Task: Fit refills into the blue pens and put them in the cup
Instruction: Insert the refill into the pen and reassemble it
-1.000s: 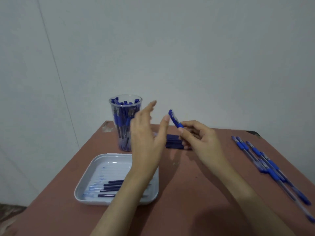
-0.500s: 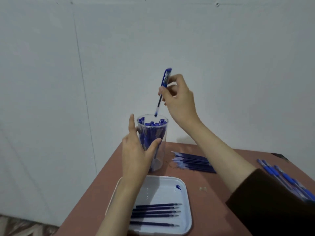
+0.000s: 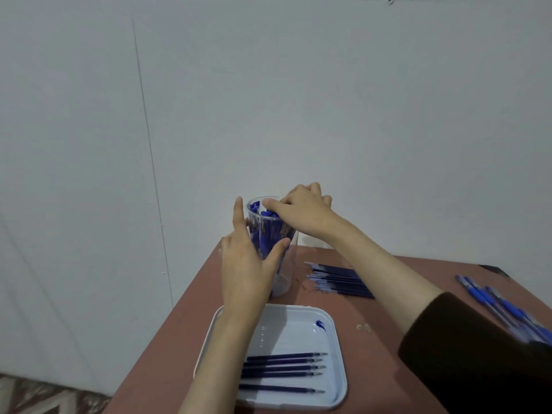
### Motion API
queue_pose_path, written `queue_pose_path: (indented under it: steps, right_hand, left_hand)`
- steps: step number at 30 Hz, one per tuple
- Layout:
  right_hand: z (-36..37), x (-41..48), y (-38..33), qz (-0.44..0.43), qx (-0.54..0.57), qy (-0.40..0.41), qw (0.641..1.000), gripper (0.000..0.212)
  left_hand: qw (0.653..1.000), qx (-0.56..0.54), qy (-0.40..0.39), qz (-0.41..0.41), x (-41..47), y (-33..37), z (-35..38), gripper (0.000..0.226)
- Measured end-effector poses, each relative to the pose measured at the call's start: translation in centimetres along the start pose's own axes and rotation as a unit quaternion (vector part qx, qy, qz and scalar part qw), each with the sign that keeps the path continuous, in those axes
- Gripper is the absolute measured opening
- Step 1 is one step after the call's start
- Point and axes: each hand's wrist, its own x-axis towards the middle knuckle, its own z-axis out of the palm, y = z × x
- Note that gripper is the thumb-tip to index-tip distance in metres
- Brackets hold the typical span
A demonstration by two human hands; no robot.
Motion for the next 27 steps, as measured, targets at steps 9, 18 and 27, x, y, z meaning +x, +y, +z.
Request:
queue_pose_path:
  steps: [9, 18, 27]
  right_hand:
    - [-1.1, -1.9, 1.0, -0.050, 0.076, 0.036, 0.995, 0.049]
    - [-4.0, -9.1, 9.8, 0.014, 0.116, 0.122, 0.986, 0.019]
    - [-6.7, -16.6, 22.8, 0.233, -0.002, 0.078, 0.969, 0.017]
  left_hand:
    - [0.998, 0.058, 0.017, 0.025, -0.6, 0.7, -0.3, 0.085]
    - [0.976, 0.026, 0.057, 0.209, -4.8, 6.5, 3.7, 0.049]
    - [0.964, 0.022, -0.132, 0.230, -9.1, 9.5, 11.1, 0.051]
